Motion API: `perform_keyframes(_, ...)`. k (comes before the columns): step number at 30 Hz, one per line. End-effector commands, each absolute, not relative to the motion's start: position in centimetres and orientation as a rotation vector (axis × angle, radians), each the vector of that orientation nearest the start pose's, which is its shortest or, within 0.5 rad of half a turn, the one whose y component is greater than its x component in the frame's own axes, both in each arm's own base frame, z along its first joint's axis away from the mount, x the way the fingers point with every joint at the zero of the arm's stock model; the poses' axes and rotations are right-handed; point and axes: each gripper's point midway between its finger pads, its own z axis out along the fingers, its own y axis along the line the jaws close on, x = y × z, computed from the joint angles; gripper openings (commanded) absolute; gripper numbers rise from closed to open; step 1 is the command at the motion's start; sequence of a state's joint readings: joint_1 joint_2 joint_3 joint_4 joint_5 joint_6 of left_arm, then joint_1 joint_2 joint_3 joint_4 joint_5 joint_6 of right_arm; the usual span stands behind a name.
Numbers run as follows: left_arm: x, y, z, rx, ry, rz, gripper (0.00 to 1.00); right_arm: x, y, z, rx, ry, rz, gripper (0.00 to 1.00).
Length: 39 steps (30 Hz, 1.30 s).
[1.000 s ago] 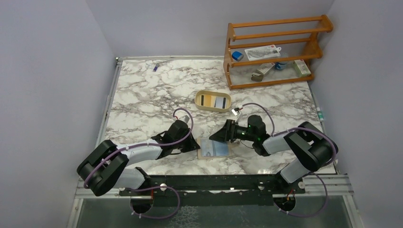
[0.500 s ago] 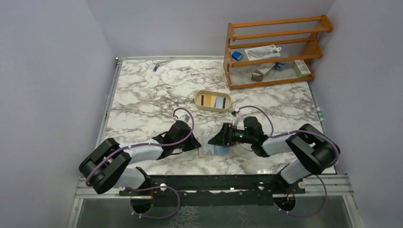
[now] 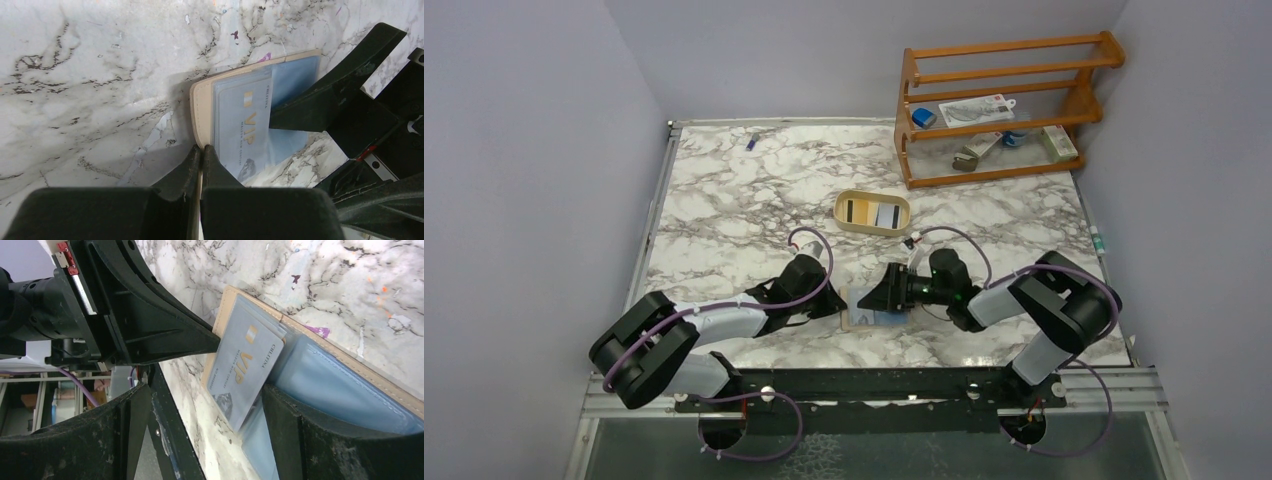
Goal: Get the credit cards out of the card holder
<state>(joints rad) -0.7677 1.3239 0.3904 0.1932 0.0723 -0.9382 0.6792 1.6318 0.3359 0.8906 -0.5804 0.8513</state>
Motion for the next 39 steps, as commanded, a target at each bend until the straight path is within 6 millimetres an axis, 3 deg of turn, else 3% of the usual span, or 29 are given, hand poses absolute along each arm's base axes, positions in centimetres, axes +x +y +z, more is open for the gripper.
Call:
perform_keyframes(1,19.6,-23.8,1.4,-0.19,2.495,-0.796,0.0,17.6,31.5,4.6,-0.256,2.269,1.519,0.86)
perform_keyframes(7,19.5,-23.7,0.9,-0.191,2.501,-0.792,0.0,16.7,32.5,5.8,-0.308,2.232,1.582,0.86)
perform_keyframes(17,19.4,-23.5,0.5,-0.171,2.51,-0.776,0.0,14.5,31.8,8.9,-0.356,2.055,1.75,0.84)
perform_keyframes(23,19.3,-23.5,0.6,-0.175,2.502,-0.786,0.0,15.0,32.9,9.7,-0.325,1.99,1.855,0.83)
perform_keyframes(27,19.6,-23.3,0.9,-0.189,2.484,-0.773,0.0,15.8,33.8,9.4,-0.312,1.99,1.867,0.81)
perform_keyframes(39,19.4,-23.8,2.6,-0.209,2.443,-0.83,0.0,18.0,35.0,5.7,-0.227,2.208,1.654,0.81)
